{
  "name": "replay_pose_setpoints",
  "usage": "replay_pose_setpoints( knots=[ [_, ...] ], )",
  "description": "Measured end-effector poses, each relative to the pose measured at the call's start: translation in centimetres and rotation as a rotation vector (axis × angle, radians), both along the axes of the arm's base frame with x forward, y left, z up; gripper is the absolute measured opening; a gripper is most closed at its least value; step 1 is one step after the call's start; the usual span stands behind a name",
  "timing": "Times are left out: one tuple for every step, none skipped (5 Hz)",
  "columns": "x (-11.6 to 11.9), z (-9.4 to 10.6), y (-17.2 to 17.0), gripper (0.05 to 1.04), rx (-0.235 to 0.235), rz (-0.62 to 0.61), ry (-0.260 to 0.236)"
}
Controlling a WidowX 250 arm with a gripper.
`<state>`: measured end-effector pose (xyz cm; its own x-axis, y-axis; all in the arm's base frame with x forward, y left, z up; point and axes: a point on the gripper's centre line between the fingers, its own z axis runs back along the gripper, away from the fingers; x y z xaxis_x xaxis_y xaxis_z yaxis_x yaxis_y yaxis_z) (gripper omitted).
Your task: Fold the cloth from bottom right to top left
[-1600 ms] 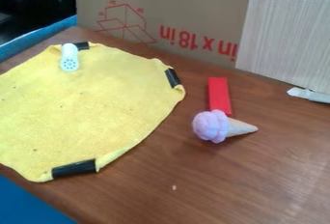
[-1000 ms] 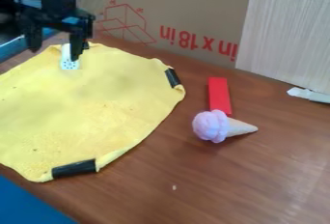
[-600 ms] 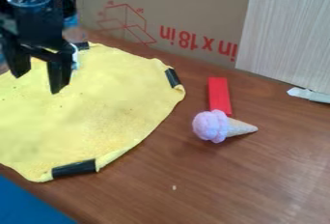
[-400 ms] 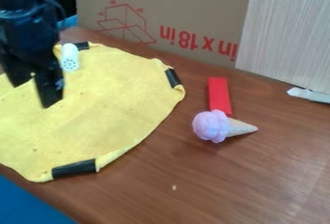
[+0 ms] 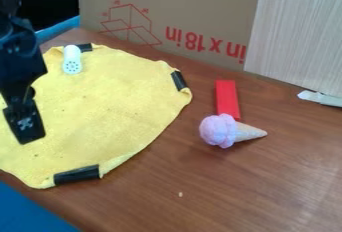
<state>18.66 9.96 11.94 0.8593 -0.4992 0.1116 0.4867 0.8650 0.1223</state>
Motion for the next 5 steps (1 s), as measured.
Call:
replay_pose_setpoints(
  knots=[
    [-1.3, -1.3, -1.5, 1.0, -0.004, -0.092, 0.007],
    [-1.9, -2.4, -2.9, 1.0, 0.013, -0.151, 0.001],
    [-2.1, -2.5, -3.9, 1.0, 0.051, -0.177, -0.032],
    [-1.7, -3.1, -4.5, 1.0, 0.091, -0.177, -0.062],
    [-0.9, -3.5, -4.8, 1.0, 0.122, -0.179, -0.079]
  ],
)
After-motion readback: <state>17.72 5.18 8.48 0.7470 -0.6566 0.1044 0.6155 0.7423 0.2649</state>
